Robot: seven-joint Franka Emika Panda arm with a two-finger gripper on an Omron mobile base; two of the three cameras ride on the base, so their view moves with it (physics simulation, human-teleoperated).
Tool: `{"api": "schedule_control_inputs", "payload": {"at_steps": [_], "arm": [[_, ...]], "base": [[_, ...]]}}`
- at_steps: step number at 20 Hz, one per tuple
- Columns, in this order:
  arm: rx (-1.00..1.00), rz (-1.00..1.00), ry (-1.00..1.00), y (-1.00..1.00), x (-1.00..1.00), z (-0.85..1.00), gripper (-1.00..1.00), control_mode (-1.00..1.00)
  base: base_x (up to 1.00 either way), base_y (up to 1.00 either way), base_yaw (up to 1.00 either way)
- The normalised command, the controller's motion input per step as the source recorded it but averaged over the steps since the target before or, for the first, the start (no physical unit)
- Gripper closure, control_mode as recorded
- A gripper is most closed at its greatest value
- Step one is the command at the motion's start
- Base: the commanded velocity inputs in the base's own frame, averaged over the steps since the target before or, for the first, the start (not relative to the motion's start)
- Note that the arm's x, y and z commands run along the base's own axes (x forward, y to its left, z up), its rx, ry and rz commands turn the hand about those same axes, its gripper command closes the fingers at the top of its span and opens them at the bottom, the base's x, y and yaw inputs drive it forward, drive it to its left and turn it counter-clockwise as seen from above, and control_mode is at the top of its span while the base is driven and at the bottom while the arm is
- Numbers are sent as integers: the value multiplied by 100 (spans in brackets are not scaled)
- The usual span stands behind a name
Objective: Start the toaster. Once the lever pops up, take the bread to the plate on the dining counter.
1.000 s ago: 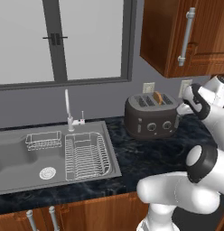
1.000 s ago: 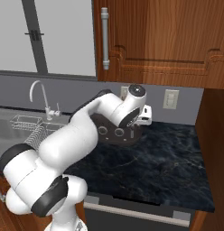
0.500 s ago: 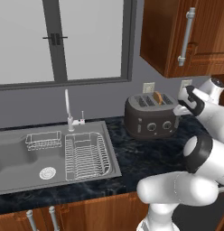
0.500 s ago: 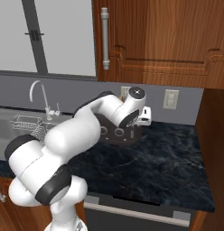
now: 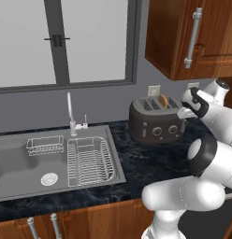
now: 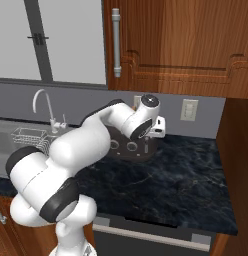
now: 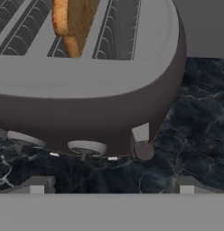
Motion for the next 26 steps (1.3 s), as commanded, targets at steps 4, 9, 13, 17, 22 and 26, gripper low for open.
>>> {"api": "schedule_control_inputs", "payload": {"at_steps": [4, 9, 13, 17, 22, 26], "arm": [[0, 0, 3, 21, 0, 0, -100, -100], [0, 0, 0, 9, 0, 0, -100, -100], [0, 0, 0, 0, 0, 0, -100, -100], [0, 0, 0, 0, 0, 0, -100, -100], [0, 0, 0, 0, 0, -1, -100, -100], [0, 0, 0, 0, 5, -1, -100, -100]], "base": [[0, 0, 0], [0, 0, 0], [0, 0, 0], [0, 0, 0], [0, 0, 0], [0, 0, 0]]}}
